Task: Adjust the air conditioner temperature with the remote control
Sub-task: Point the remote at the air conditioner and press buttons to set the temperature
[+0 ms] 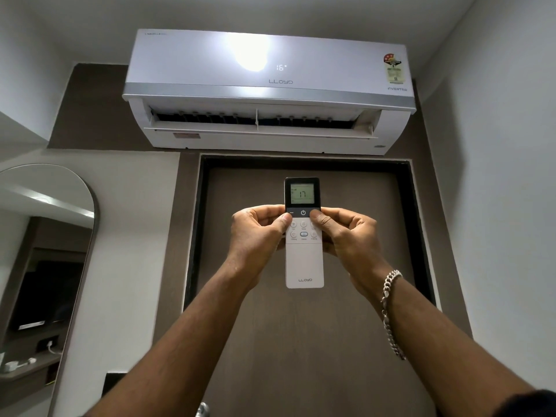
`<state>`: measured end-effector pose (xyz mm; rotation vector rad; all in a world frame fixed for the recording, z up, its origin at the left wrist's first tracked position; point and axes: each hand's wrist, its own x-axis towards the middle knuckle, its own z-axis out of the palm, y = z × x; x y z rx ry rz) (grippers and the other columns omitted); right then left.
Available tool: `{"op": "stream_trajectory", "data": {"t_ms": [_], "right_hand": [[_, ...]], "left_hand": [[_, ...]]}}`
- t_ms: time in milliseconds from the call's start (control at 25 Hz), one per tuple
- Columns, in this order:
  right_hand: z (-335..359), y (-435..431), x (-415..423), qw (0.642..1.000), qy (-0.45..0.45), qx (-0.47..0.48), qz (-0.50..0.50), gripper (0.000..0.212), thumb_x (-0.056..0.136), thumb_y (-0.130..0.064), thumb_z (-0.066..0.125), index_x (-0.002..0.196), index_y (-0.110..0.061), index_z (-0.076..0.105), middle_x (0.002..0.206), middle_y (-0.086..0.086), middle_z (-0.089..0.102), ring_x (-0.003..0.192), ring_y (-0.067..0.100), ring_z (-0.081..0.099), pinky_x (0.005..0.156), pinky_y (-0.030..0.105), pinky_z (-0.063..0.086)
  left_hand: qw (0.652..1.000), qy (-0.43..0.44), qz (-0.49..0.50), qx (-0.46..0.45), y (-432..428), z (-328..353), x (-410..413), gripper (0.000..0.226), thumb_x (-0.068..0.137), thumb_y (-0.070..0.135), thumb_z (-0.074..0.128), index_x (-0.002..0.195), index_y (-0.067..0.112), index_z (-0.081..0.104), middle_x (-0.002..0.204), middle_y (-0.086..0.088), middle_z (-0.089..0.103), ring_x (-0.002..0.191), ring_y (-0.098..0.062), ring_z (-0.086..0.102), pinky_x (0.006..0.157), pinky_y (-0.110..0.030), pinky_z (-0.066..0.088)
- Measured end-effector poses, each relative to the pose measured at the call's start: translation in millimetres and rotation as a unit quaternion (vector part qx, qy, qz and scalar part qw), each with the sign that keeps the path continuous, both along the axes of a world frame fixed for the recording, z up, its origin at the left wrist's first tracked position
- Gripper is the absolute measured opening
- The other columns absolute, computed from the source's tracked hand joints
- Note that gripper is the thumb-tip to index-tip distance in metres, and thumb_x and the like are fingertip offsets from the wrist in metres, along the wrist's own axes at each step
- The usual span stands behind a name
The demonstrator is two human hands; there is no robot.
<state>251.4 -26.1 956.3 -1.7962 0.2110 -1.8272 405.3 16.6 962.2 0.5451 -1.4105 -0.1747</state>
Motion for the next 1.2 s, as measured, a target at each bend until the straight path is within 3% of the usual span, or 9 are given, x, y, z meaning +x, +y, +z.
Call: {"op": "stream_trajectory", "data": {"t_ms": [360,560,960,1200], "right_hand": [[1.0,-1.1,-2.6,1.0,-0.013,0.003,0.025,0.008,0.087,-0.022,0.068,0.093,-0.019,0.073,0.082,-0.002,0.081,0.08,0.017,0.078,0.066,0.028,0.063],[1.7,-0.6,-3.3,1.0,-0.017,0.0,0.011,0.016,0.086,-0.022,0.069,0.1,-0.015,0.073,0.09,0.004,0.08,0.083,0.02,0.078,0.07,0.032,0.064],[1.9,2.7,1.2,1.0,-0.023,-0.001,0.021,0.014,0.086,-0.021,0.07,0.098,-0.016,0.074,0.087,0.002,0.081,0.081,0.019,0.078,0.066,0.029,0.063],[2.0,3.8,0.5,1.0,-0.019,0.011,0.017,0.012,0.085,-0.023,0.07,0.095,-0.016,0.073,0.085,0.001,0.081,0.082,0.02,0.078,0.068,0.03,0.063]], "left_hand": [[1.0,-0.002,-0.004,-0.012,-1.5,2.9,-4.3,0.008,0.085,0.016,0.066,0.087,0.024,0.066,0.087,-0.001,0.075,0.078,-0.01,0.074,0.06,-0.022,0.059],[1.0,-0.007,-0.007,-0.016,-0.9,1.5,-4.4,0.013,0.085,0.016,0.066,0.084,0.029,0.064,0.084,0.003,0.074,0.076,-0.007,0.074,0.058,-0.018,0.056],[1.0,-0.01,-0.006,-0.015,1.7,3.1,-1.1,0.013,0.086,0.016,0.065,0.084,0.029,0.064,0.085,0.003,0.073,0.076,-0.006,0.074,0.058,-0.018,0.056],[1.0,-0.007,-0.002,-0.005,0.4,2.7,1.6,0.011,0.085,0.016,0.066,0.096,0.019,0.065,0.096,-0.007,0.074,0.084,-0.014,0.074,0.064,-0.024,0.06]]}}
